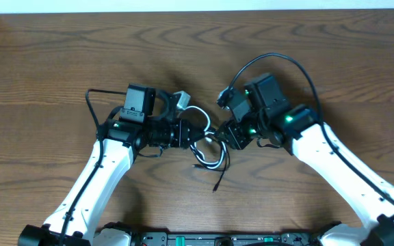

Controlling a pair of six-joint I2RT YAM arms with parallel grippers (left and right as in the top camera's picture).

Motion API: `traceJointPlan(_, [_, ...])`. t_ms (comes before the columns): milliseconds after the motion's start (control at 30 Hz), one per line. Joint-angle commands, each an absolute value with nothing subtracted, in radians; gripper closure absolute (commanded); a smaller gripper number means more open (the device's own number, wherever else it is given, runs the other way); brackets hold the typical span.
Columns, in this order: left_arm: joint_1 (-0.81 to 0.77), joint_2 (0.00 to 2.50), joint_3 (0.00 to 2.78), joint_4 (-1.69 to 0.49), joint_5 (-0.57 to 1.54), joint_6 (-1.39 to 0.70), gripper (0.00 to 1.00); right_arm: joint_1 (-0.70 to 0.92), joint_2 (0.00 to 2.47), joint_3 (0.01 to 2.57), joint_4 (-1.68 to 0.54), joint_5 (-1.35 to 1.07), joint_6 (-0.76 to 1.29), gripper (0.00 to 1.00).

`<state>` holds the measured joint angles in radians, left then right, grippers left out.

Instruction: Untangle cables

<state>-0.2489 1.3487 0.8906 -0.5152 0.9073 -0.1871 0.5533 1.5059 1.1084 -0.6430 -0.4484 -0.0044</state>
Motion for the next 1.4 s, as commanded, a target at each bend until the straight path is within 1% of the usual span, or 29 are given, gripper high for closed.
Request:
traceJointPlan(0, [-0.247,1.346,0.888,-0.514,1.075,-0.009,0.92,0.556,1.537,1.102,-0.646,-0.447,0.003,0.57])
traceJointPlan(133, [-0.249,1.346,0.887,-0.538,1.074,0.095,0.92,0.520,1.531,1.103,-0.641,-0.487,0.002,0.56])
traceJointPlan(200, [-0.249,1.346,0.887,-0.557,1.074,0.136,0.93,0.483,1.530,1.103,-0.632,-0.569,0.003,0.59])
traceJointPlan(300, [-0.249,1.346,0.887,-0.571,1.076,0.165,0.92,0.416,1.530,1.103,-0.633,-0.701,0.002,0.59])
traceJointPlan(333, [-0.249,1.346,0.887,-0.572,1.090,0.179,0.93,0.395,1.530,1.103,-0.637,-0.733,0.002,0.56])
traceJointPlan(433, [-0.249,1.346,0.887,-0.571,1.162,0.234,0.93,0.364,1.530,1.103,-0.648,-0.814,-0.020,0.40])
traceJointPlan(467, [-0.249,1.346,0.887,-0.571,1.185,0.252,0.93,0.360,1.530,1.103,-0.653,-0.835,-0.037,0.37])
traceJointPlan(500, [-0.249,1.346,0.887,-0.571,1.202,0.265,0.93,0.358,1.530,1.103,-0.658,-0.849,-0.050,0.34])
traceJointPlan(633, [-0.250,1.346,0.887,-0.571,1.224,0.284,0.92,0.357,1.530,1.103,-0.677,-0.849,-0.056,0.29])
traceJointPlan(700, [-0.257,1.346,0.887,-0.571,1.225,0.296,0.93,0.357,1.530,1.103,-0.681,-0.849,-0.058,0.29])
traceJointPlan(800, [-0.287,1.346,0.887,-0.571,1.258,0.338,0.93,0.356,1.532,1.103,-0.688,-0.825,-0.055,0.37])
traceJointPlan(833, [-0.305,1.346,0.887,-0.571,1.282,0.364,0.92,0.353,1.533,1.103,-0.691,-0.790,-0.034,0.37])
traceJointPlan(933, [-0.347,1.346,0.887,-0.571,1.298,0.405,0.93,0.342,1.537,1.103,-0.693,-0.721,0.033,0.37])
traceJointPlan(1000, [-0.383,1.346,0.887,-0.570,1.297,0.430,0.93,0.336,1.541,1.103,-0.699,-0.722,0.057,0.32])
traceJointPlan(1067, [-0.411,1.346,0.887,-0.567,1.272,0.438,0.93,0.335,1.541,1.103,-0.718,-0.734,0.073,0.32])
traceJointPlan(1167, [-0.436,1.346,0.887,-0.567,1.203,0.437,0.93,0.341,1.541,1.103,-0.780,-0.767,0.074,0.37])
traceJointPlan(1333, [-0.437,1.346,0.887,-0.567,1.162,0.434,0.93,0.361,1.541,1.103,-0.903,-0.770,0.061,0.53])
traceJointPlan(1367, [-0.437,1.346,0.887,-0.566,1.157,0.433,0.92,0.363,1.541,1.103,-0.922,-0.760,0.061,0.53])
